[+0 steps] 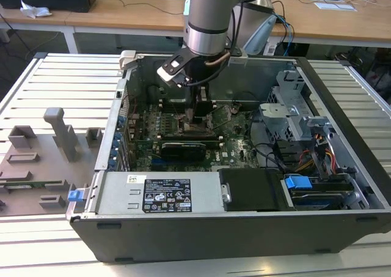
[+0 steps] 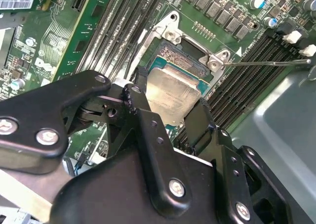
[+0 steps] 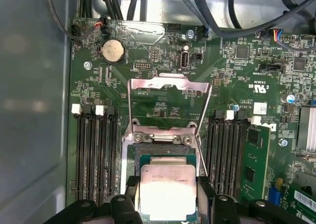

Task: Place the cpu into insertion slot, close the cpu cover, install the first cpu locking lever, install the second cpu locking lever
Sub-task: 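Place the cpu into insertion slot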

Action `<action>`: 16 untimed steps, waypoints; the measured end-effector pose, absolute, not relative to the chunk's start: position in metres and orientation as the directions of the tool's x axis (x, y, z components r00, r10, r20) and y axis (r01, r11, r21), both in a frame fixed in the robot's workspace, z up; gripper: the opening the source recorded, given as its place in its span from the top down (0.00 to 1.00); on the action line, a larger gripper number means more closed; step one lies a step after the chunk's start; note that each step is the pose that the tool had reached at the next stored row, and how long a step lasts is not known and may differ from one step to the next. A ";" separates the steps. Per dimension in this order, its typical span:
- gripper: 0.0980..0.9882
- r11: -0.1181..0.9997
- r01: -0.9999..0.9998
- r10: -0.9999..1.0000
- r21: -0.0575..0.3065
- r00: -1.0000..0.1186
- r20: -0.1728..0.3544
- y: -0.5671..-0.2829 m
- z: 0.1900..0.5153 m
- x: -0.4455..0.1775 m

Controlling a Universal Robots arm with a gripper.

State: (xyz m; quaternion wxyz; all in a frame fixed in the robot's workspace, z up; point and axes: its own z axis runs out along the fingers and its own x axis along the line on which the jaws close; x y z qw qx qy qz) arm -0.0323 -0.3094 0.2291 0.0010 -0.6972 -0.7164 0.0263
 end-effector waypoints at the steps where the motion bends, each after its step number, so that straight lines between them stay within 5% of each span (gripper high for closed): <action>1: 0.50 0.026 0.999 0.999 -0.039 -0.028 -0.035 -0.309 0.227 -0.032; 16: 0.50 0.009 0.999 0.999 -0.039 -0.010 -0.035 -0.309 0.203 -0.034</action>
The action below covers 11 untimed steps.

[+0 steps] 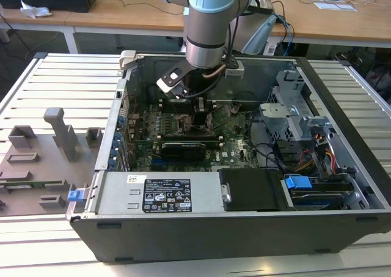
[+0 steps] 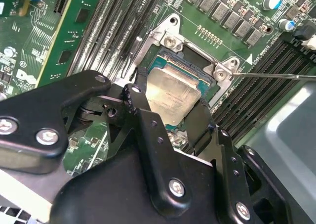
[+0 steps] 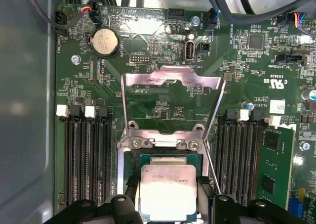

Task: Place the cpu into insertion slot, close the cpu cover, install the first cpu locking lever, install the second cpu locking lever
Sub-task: 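Place the cpu into insertion slot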

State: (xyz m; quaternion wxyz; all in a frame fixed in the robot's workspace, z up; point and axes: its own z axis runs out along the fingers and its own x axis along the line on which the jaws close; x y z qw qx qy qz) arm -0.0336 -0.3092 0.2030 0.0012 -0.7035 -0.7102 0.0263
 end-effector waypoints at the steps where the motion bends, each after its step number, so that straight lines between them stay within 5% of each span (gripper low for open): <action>1: 0.50 0.007 0.999 0.999 -0.039 -0.009 -0.035 -0.309 0.202 -0.034; 8: 0.50 0.007 0.999 0.999 -0.039 -0.008 -0.034 -0.309 0.201 -0.034; 11: 0.41 0.007 0.999 0.999 -0.039 -0.008 -0.034 -0.309 0.211 -0.034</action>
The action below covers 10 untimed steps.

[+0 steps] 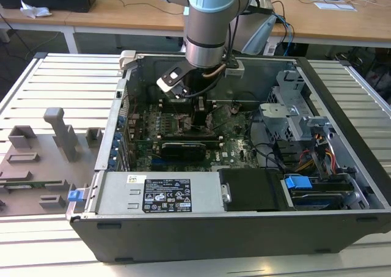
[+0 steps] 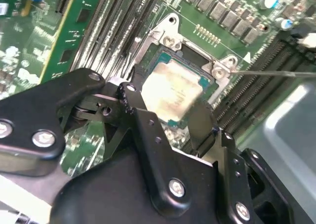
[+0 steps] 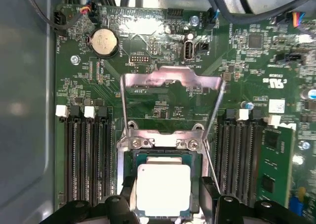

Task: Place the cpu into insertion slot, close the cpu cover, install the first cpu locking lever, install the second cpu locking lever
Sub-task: 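Place the cpu into insertion slot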

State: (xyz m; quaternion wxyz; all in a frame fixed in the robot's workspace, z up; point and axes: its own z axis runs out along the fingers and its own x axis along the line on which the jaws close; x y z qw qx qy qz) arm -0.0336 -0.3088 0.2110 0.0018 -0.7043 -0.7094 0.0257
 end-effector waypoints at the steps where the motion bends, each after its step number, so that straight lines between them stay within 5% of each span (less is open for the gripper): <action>1: 0.41 0.007 0.999 0.999 -0.039 -0.008 -0.034 -0.308 0.217 -0.034; 3: 0.43 0.007 0.999 0.999 -0.039 -0.008 -0.034 -0.308 0.225 -0.034; 10: 0.92 0.007 0.999 0.999 -0.039 -0.008 -0.036 -0.307 0.270 -0.034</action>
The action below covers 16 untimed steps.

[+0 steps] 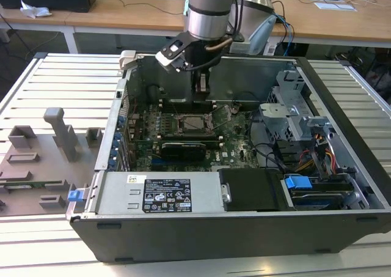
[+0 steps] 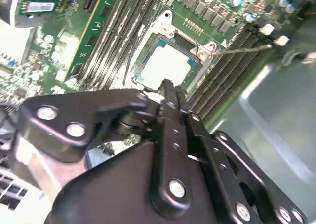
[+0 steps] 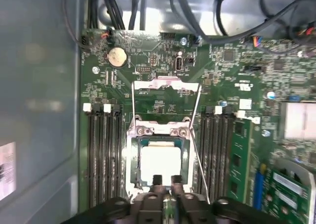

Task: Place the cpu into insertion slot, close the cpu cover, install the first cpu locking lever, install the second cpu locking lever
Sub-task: 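Place the cpu into insertion slot, then close the cpu cover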

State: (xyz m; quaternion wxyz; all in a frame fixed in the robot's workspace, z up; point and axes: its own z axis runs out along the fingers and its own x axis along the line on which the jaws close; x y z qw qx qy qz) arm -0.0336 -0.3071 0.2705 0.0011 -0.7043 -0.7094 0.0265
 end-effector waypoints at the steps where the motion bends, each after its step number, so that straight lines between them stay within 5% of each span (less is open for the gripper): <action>1: 0.98 0.006 0.999 0.999 -0.039 -0.008 -0.036 -0.307 0.280 -0.034; 5: 0.99 0.006 0.999 0.999 -0.039 -0.008 -0.037 -0.306 0.304 -0.034; 16: 0.99 0.007 0.999 0.999 -0.039 -0.008 -0.037 -0.306 0.306 -0.034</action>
